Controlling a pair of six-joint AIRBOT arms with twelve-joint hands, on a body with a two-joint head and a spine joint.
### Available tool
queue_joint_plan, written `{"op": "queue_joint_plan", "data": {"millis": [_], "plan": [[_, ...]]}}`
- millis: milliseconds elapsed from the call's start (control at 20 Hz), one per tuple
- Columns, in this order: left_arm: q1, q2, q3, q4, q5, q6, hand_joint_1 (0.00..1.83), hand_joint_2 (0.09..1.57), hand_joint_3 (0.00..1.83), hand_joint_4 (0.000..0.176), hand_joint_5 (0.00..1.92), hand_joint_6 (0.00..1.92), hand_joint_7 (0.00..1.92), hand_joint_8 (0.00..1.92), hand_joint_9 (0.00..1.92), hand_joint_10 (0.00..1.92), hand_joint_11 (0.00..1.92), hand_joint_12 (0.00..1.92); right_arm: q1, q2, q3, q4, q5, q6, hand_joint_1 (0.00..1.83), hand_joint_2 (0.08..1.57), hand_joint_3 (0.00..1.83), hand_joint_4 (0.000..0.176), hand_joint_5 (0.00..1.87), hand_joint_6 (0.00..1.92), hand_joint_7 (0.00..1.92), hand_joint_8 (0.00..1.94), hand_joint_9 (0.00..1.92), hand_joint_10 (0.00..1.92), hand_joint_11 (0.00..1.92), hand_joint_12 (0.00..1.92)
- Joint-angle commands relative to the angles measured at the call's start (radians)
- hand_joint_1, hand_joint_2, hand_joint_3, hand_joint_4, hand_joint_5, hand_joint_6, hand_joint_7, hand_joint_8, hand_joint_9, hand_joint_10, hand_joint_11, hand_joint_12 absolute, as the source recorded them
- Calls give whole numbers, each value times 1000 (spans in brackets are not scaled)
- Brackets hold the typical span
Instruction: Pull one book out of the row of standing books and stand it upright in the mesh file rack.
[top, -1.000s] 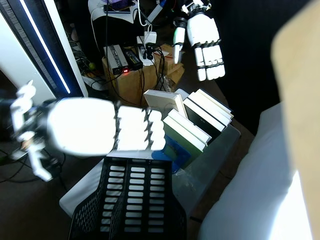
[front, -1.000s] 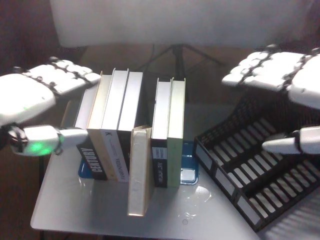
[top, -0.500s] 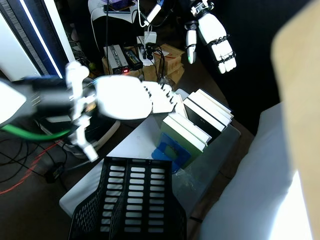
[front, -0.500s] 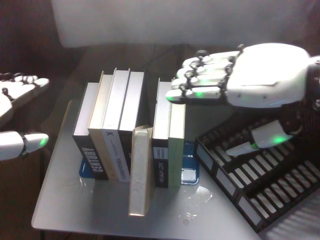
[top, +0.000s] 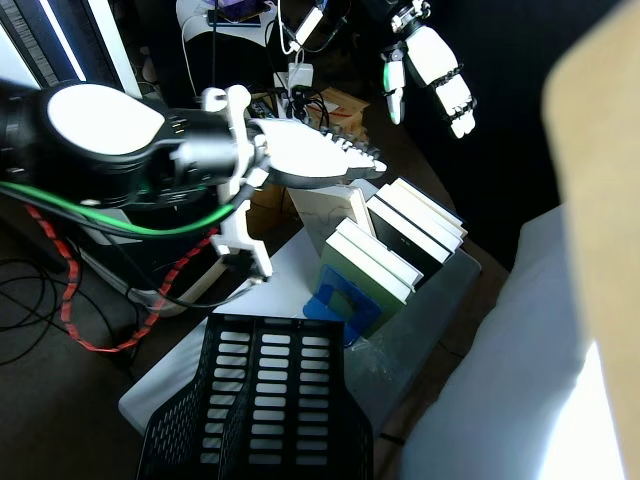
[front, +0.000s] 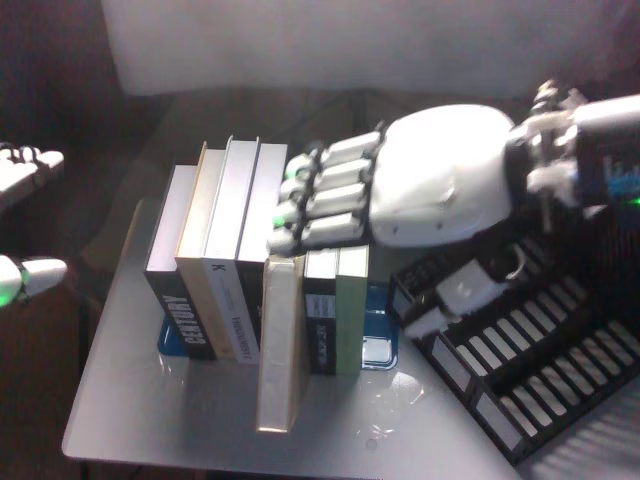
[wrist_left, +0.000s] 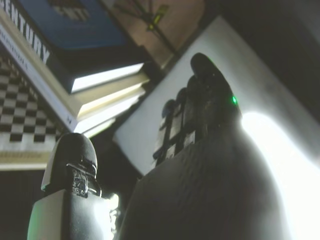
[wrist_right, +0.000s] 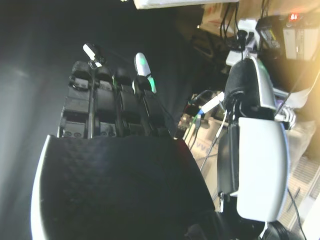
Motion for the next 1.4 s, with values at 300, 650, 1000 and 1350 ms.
{"op": "queue_joint_plan", "data": {"millis": [300,650,1000,1350], "plan": [[14,3,25,-39,-88,-7,655,1302,13,0,3,1,0,0,0,0,0,0,1,-109,65,-15,16,11,709,969,0,16,0,0,0,0,0,0,0,0],[27,7,27,-44,-88,-14,654,1322,5,0,18,3,0,0,0,0,6,19,-12,-219,130,-51,3,11,694,965,0,0,0,0,0,0,0,0,0,0],[25,3,34,-42,-87,-20,571,1317,4,0,0,0,0,0,0,0,0,0,-34,-286,161,-101,-20,11,849,867,0,0,0,0,0,0,0,0,0,0],[34,12,29,-50,-101,-28,556,1328,4,0,0,0,0,0,0,0,1,2,-43,-342,180,-134,-35,11,827,725,0,33,179,7,165,6,171,52,0,370]]}}
